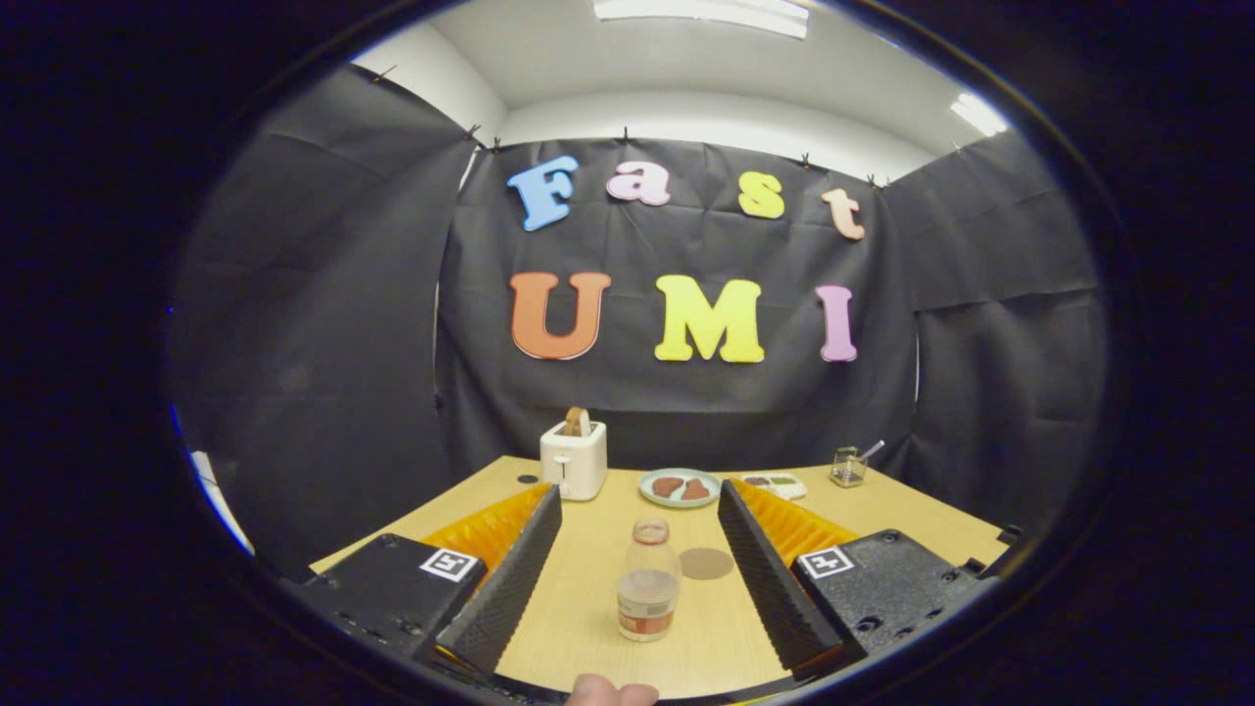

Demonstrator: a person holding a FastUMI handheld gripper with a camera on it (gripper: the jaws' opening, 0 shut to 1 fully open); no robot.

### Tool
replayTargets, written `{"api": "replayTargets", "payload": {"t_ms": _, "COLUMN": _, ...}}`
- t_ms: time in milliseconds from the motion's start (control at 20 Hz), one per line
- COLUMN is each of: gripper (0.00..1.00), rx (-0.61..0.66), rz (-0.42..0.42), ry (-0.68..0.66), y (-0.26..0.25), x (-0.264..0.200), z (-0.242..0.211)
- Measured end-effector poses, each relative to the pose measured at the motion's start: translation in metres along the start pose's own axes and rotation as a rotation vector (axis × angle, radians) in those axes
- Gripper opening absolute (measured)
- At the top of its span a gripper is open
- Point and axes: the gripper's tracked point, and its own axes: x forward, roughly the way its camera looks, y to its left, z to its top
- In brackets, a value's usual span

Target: Take the bottle from table, then pour the juice into the cup, finally place the bottle on the coaster

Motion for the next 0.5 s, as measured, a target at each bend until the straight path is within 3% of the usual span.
{"api": "replayTargets", "payload": {"t_ms": 150, "gripper": 1.0, "rx": 0.102, "rz": 0.013, "ry": -0.005, "y": -0.001, "x": 0.001, "z": -0.036}}
{"api": "replayTargets", "payload": {"t_ms": 500, "gripper": 1.0, "rx": 0.011, "rz": -0.039, "ry": 0.059, "y": -0.026, "x": 0.012, "z": -0.126}}
